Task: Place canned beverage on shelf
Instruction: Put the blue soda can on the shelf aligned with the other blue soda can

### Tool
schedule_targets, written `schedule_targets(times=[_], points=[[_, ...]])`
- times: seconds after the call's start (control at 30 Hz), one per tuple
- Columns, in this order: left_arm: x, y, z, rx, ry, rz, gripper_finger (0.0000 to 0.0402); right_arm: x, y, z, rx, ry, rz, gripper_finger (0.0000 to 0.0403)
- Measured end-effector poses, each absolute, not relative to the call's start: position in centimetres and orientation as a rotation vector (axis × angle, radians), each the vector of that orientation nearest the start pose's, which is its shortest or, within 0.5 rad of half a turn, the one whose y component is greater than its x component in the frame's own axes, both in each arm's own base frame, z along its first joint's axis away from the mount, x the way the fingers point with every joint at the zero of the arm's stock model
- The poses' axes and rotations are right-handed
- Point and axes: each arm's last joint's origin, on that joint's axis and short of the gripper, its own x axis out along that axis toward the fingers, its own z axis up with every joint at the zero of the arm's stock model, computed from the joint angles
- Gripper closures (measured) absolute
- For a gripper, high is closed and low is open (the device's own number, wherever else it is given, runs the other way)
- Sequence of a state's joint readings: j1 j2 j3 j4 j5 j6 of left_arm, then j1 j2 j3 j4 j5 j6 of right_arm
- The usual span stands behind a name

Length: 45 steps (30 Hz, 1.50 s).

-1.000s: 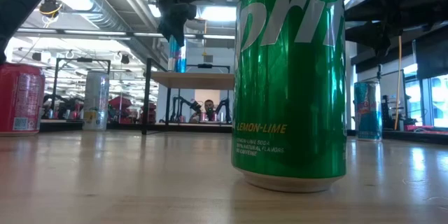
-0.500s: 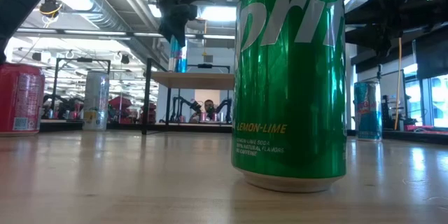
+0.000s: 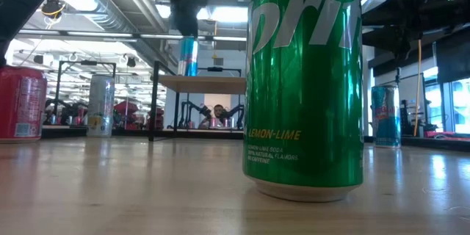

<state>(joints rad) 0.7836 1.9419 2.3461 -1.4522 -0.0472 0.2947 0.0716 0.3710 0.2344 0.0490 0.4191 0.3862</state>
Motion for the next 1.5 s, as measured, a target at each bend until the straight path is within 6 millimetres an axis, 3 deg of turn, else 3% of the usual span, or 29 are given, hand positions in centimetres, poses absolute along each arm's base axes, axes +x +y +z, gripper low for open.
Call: schedule_targets(times=[0.17,0.47,0.73,0.9,1.07,1.33,1.5], points=[[25.7,23.6,44.3,-0.087,0.955,0.597,0.0122,11.8,-0.3,22.1,0.333,0.041,-0.368,0.0189],[26.2,17.5,47.4,-0.12,0.819,0.55,0.0128,10.4,-0.9,26.4,0.202,0.223,-0.579,0.0189],[29.3,11.2,47.9,-0.136,0.754,0.409,0.0128,9.3,-1.7,28.6,0.184,0.303,-0.858,0.0189],[30.7,7.5,47.9,-0.06,0.749,0.424,0.0128,9.1,-2.7,27.8,0.253,0.471,-0.978,0.0187],[31.3,5.0,48.1,-0.028,0.717,0.423,0.0128,9.6,-4.4,26.9,0.339,0.596,-1.064,0.0154],[31.6,3.6,48.2,-0.065,0.695,0.402,0.0128,10.5,-7.4,25.5,0.413,0.768,-1.175,0.0101],[31.6,3.4,48.2,-0.078,0.693,0.402,0.0128,11.0,-8.1,25.1,0.426,0.818,-1.117,0.0094]])
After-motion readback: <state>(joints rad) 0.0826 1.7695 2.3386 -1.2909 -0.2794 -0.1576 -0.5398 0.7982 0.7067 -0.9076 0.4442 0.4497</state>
